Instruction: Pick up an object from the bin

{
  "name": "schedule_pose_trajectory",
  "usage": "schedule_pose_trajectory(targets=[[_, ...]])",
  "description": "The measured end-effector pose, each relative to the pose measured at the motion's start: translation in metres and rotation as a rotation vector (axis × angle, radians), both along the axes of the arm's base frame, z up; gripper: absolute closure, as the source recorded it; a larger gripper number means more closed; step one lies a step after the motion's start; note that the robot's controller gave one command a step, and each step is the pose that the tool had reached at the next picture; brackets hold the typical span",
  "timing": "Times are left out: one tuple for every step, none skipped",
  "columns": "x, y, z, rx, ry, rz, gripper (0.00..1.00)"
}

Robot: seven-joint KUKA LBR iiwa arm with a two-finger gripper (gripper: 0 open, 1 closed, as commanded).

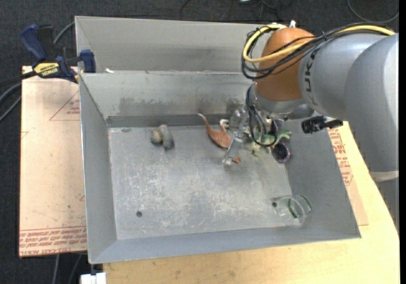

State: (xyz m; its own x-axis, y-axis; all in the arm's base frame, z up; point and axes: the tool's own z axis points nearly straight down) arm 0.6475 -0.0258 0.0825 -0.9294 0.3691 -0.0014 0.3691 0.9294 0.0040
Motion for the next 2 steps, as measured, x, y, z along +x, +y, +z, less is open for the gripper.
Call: schedule_pose_trajectory(targets=[[-0.0121, -0.0174, -0.0002, -0.003, 0.002, 0.028, 1.0], [-0.0121, -0.0174, -0.0003, -0.003, 0.002, 0.027, 1.0]])
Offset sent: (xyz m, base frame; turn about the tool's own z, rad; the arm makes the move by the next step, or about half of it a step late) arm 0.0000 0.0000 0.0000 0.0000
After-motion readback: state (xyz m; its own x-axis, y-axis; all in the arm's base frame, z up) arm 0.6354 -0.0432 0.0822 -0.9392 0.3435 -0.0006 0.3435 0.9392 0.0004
